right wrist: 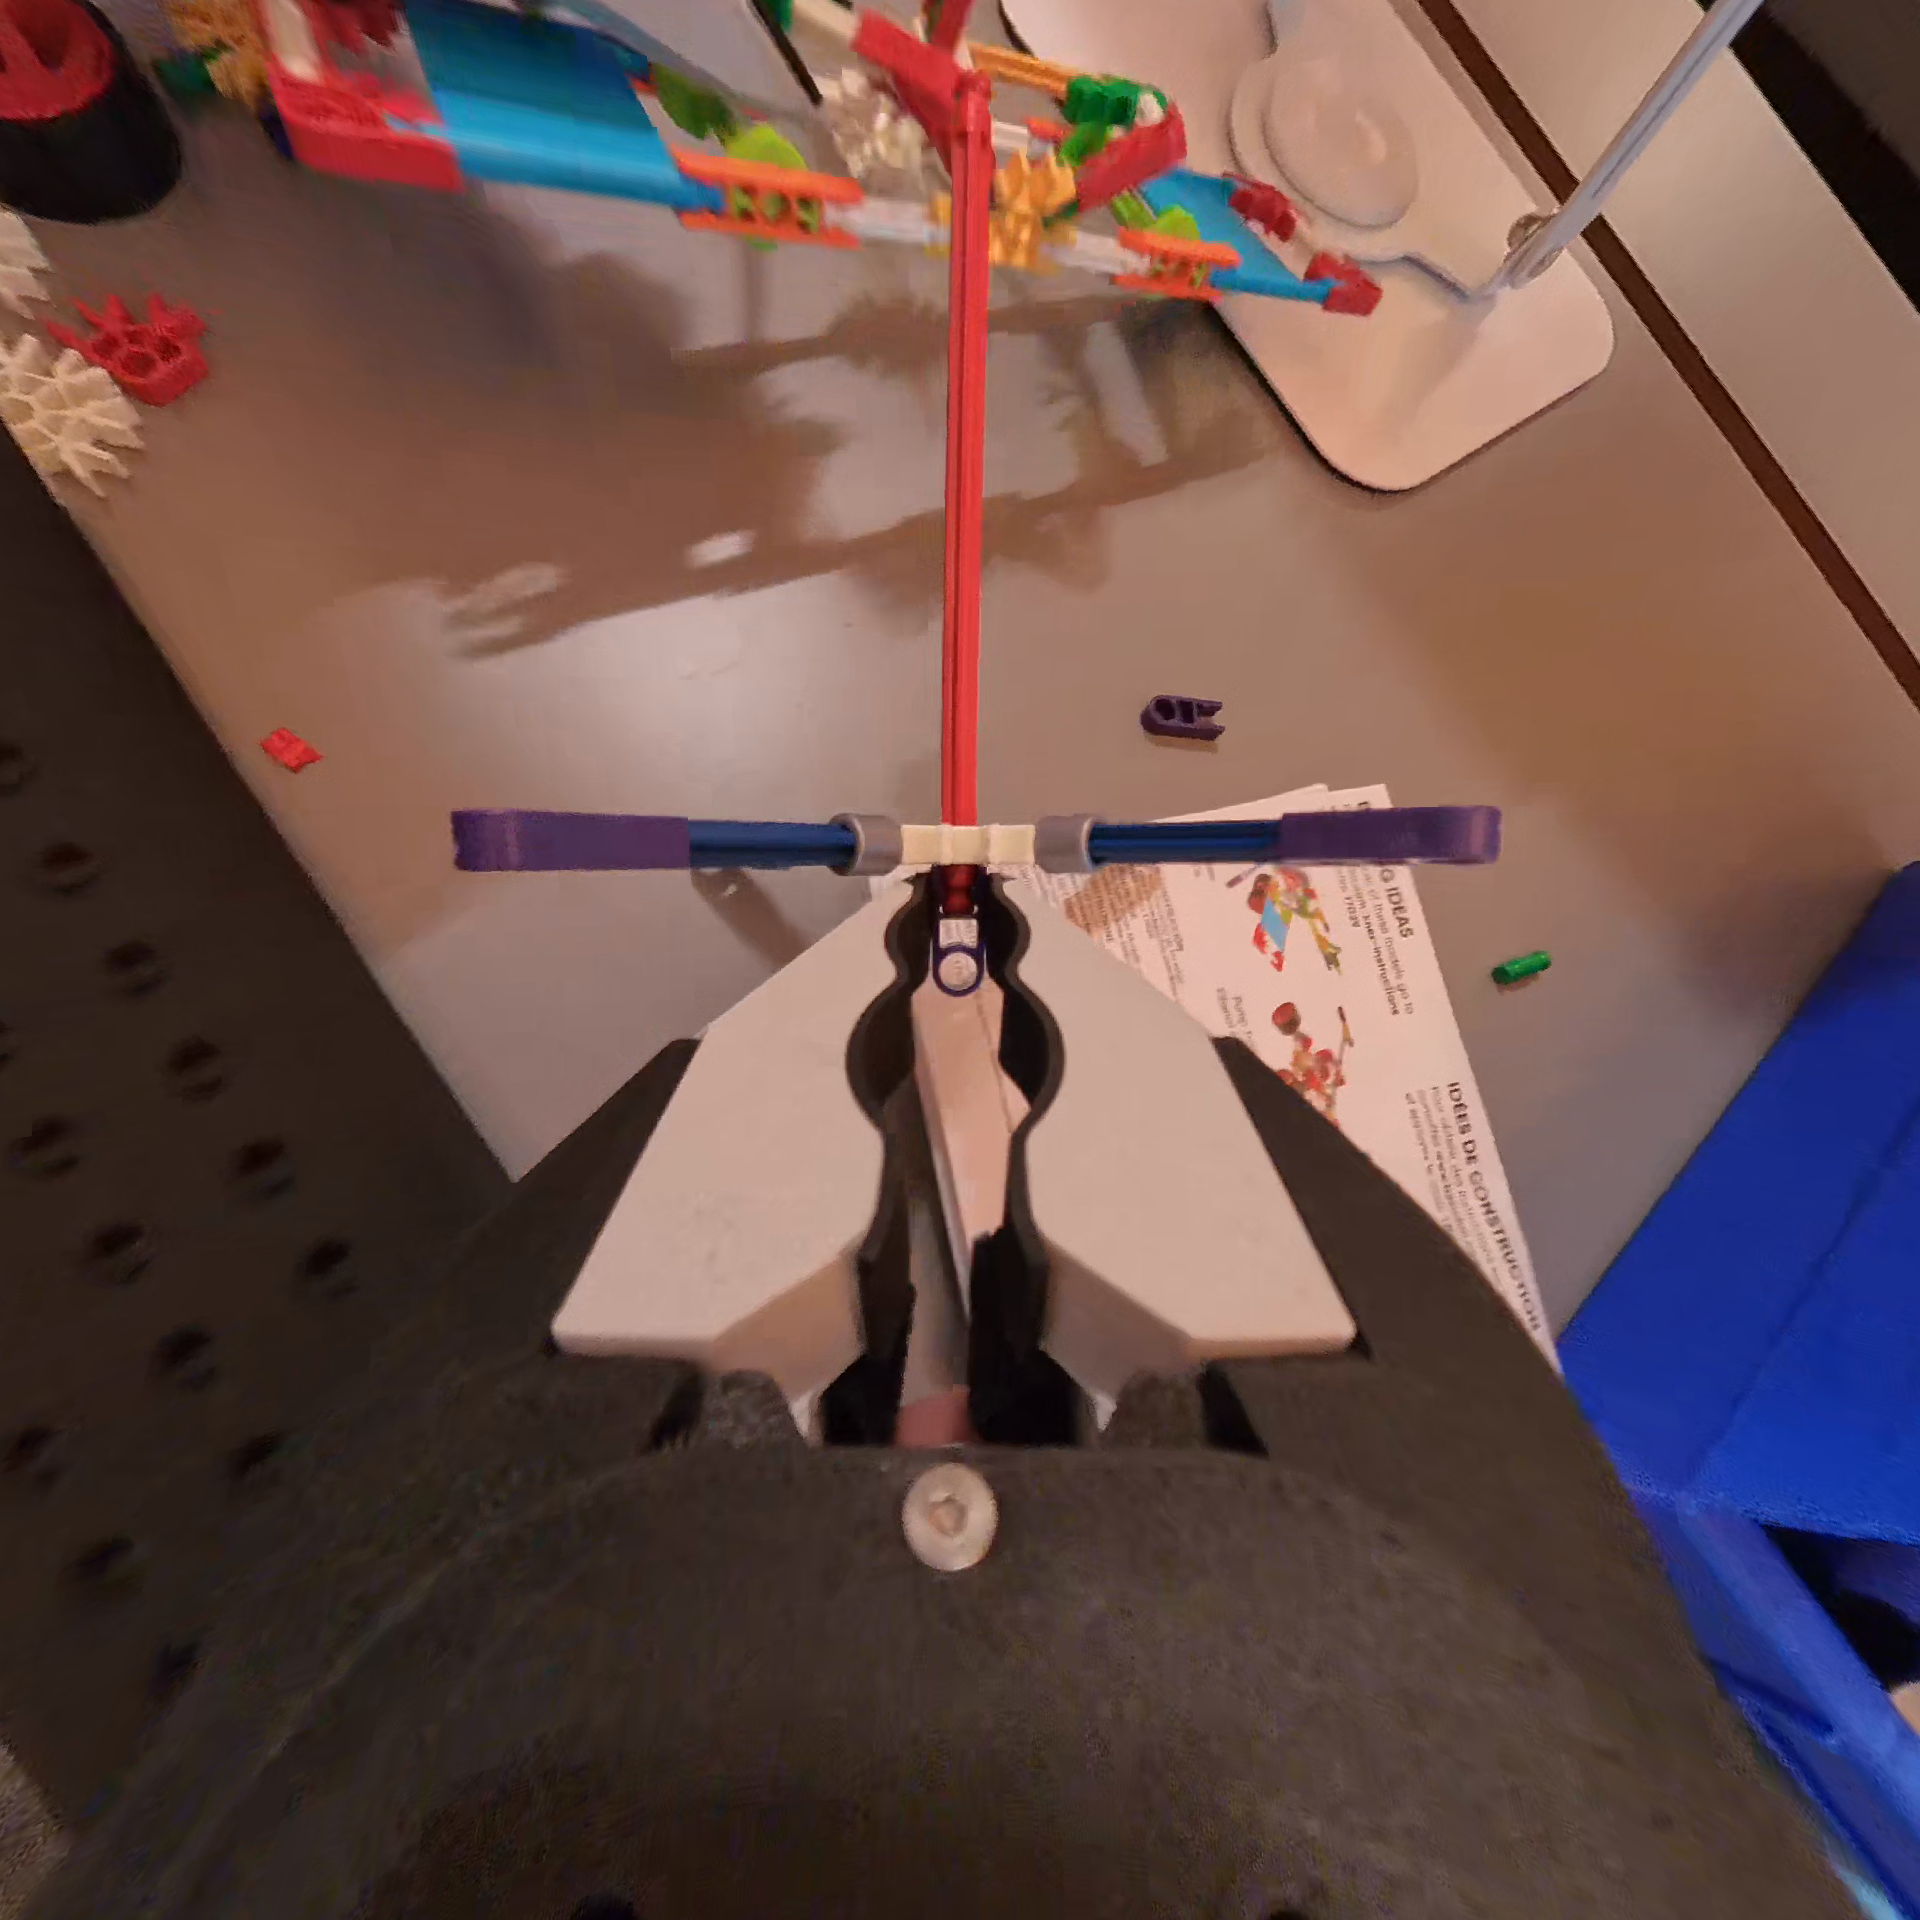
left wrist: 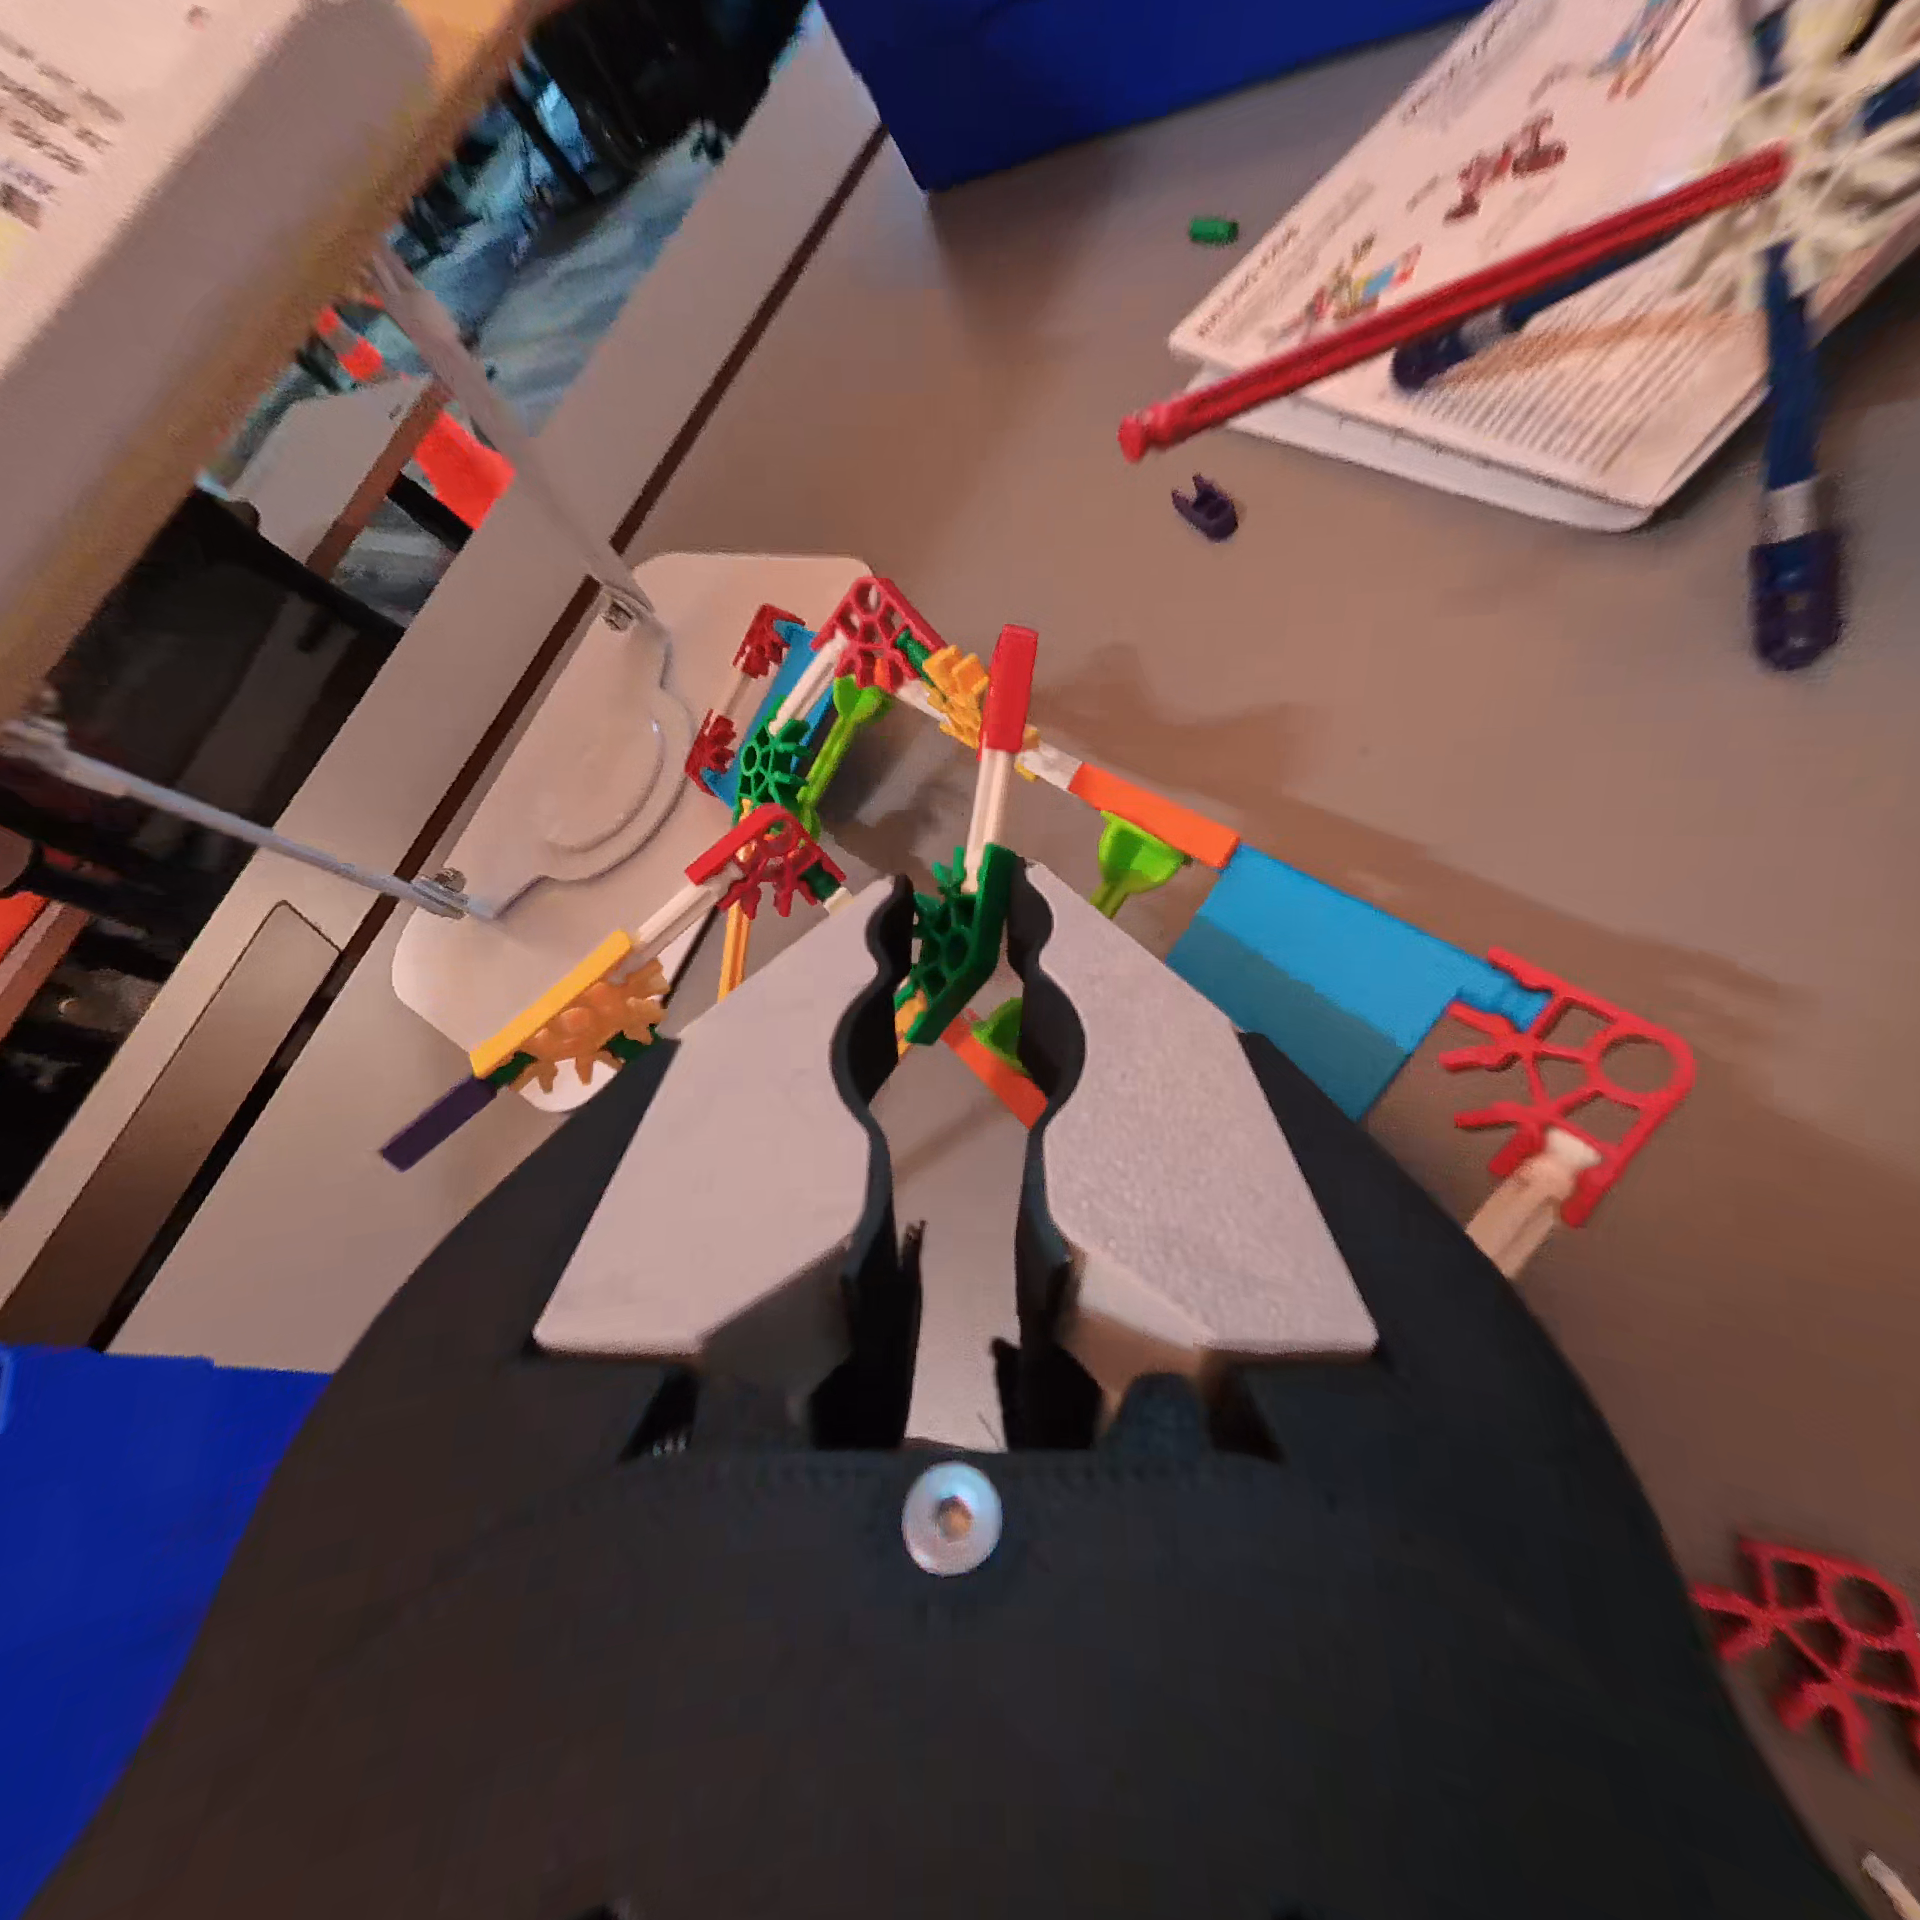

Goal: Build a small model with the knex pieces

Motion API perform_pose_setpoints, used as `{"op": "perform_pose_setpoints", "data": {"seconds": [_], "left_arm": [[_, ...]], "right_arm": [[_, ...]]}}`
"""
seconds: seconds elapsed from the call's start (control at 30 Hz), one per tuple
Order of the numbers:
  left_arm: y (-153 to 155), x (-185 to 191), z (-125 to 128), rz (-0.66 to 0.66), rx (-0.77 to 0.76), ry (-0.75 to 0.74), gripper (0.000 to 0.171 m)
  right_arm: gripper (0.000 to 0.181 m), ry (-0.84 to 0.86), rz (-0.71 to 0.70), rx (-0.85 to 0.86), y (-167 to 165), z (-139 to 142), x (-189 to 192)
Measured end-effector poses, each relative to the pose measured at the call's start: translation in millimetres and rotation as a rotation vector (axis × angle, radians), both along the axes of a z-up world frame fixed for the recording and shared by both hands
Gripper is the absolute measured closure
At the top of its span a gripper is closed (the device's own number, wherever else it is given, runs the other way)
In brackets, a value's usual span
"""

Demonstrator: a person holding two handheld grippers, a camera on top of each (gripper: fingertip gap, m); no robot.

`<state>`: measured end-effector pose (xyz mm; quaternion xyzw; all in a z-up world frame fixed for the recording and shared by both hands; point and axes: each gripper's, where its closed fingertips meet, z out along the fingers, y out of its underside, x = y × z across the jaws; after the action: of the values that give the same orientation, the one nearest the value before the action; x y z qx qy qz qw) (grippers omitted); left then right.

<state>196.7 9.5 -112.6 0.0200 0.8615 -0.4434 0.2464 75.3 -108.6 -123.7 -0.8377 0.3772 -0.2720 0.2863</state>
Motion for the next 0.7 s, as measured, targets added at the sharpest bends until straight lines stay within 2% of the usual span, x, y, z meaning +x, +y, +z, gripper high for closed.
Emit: {"op": "perform_pose_setpoints", "data": {"seconds": [0.17, 0.33, 0.7], "left_arm": [[10, -5, 18, -0.018, -0.163, 0.120, 0.157], [17, -6, 21, -0.031, -0.237, 0.238, 0.156], [19, -7, 24, -0.046, -0.266, 0.261, 0.157]], "right_arm": [[0.175, 0.031, 0.027, -0.058, 6, -1, 14], [0.175, 0.050, 0.032, -0.121, 8, -2, 27], [0.175, 0.060, 0.053, -0.149, 11, -4, 35]]}}
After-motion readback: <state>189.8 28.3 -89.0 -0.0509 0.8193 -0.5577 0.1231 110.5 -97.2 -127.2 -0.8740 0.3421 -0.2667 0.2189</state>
